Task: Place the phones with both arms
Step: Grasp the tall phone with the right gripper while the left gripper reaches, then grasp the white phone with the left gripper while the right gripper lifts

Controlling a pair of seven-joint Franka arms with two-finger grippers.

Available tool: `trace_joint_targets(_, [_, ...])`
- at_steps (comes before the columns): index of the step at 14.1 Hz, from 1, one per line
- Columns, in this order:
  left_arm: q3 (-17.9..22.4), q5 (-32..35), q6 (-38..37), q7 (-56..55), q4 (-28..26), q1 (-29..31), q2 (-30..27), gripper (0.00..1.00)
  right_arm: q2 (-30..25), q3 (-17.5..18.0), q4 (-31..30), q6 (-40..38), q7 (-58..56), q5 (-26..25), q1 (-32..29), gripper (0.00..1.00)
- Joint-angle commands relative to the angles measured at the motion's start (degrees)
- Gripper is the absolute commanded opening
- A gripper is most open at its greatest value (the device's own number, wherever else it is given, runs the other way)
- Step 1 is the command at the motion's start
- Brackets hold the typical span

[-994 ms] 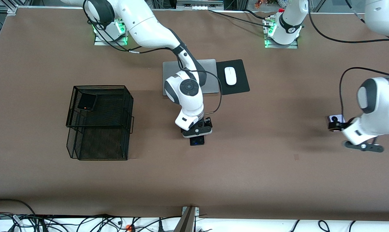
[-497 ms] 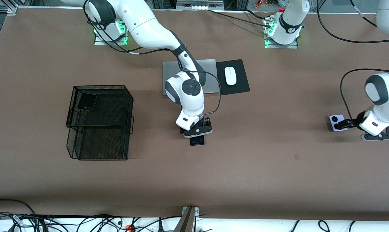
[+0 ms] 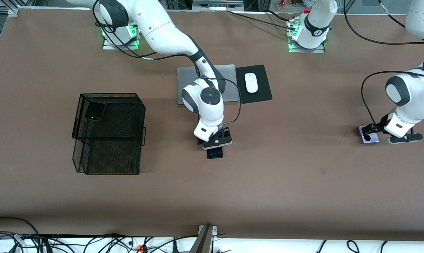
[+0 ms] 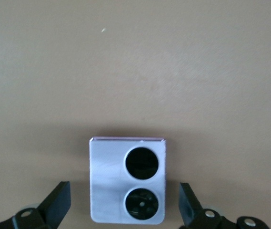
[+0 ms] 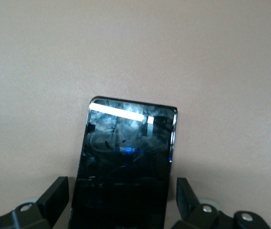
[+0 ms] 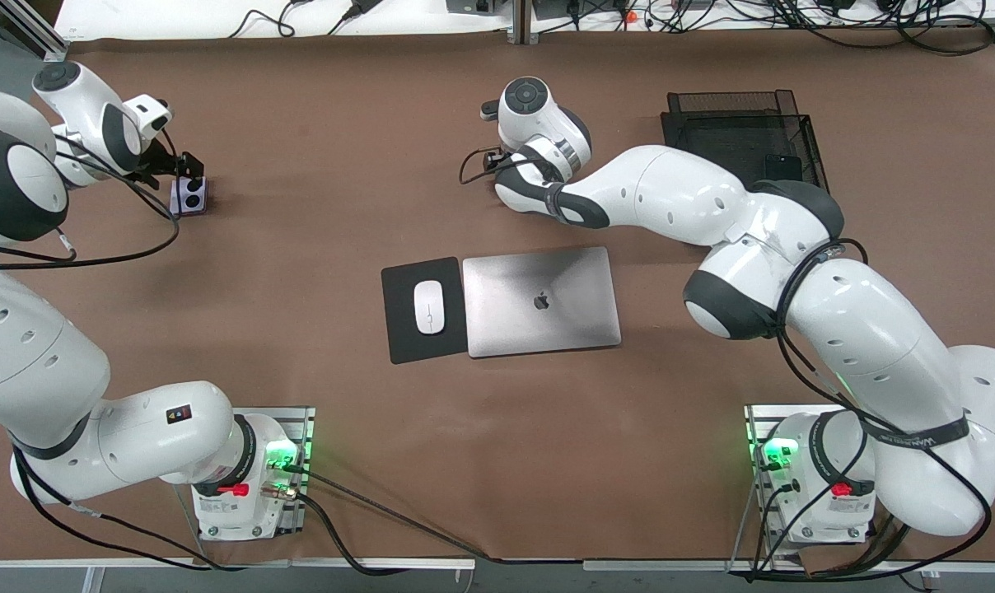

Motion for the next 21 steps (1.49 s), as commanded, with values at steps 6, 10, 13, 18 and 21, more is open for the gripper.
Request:
trace_joint_targets(6, [-1.21, -1.24, 2.57, 0.58, -3.89, 1.09, -1.89, 1.0, 0.92, -0.21, -2.0, 4.8, 1.45, -0.97, 0.95, 0.94])
trace_joint_targets(10, [-1.3, -1.15, 3.09, 0.67, -2.93, 0.91, -0.04, 1.0, 0.74, -0.21, -2.63, 6.76, 1.1, -0.71, 0.86, 0.3])
trace_joint_targets(13, [-1.3, -0.97, 3.89, 0.75, -1.26, 0.65, 2.15, 1.0, -0.22, -0.39, -2.63, 5.62, 0.84, -0.71, 0.86, 0.23])
trace_joint_targets(18, [-1.21, -0.36, 3.89, 2.16, 1.64, 0.3, 4.09, 1.0, -8.73, -4.08, -2.1, -10.61, -0.22, -0.36, -0.19, 0.23])
trace_joint_targets(21, [-1.21, -0.36, 3.89, 2.95, 2.78, 0.83, 4.79, 1.0, -15.76, -4.08, -2.1, -20.72, -6.07, -0.01, -4.92, 0.23])
